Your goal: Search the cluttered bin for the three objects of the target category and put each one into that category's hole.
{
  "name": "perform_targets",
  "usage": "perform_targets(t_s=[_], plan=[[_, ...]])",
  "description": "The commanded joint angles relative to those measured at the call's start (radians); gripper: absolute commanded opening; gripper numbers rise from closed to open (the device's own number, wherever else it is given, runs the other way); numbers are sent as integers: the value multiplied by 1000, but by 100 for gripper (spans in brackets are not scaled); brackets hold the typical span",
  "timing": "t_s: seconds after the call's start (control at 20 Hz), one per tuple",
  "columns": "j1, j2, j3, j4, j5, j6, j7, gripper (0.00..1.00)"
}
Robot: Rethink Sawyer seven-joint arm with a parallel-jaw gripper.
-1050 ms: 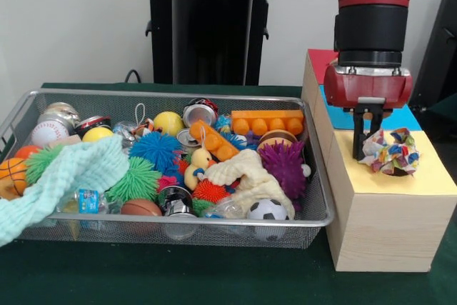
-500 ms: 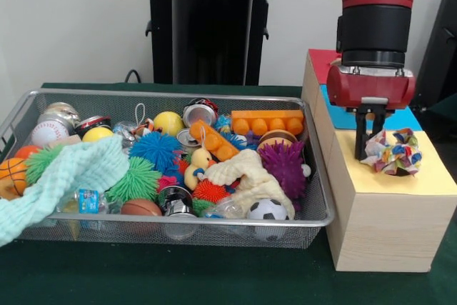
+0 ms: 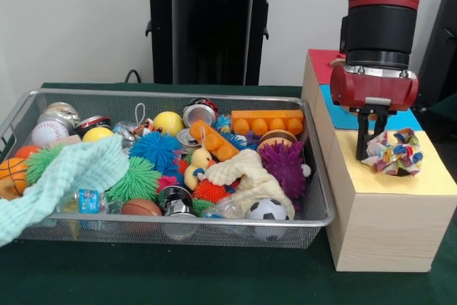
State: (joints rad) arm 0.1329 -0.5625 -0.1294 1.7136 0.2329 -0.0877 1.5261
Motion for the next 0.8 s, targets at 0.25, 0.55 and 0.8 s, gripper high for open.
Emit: perform_targets(t_s=[0.25,0.55,0.8], plan=[[-52,113,107,-13,3,-12,210,0],[-63,94,112,-7,-20,5,187,0],[-16,70,45,-19,-14,41,158,0]])
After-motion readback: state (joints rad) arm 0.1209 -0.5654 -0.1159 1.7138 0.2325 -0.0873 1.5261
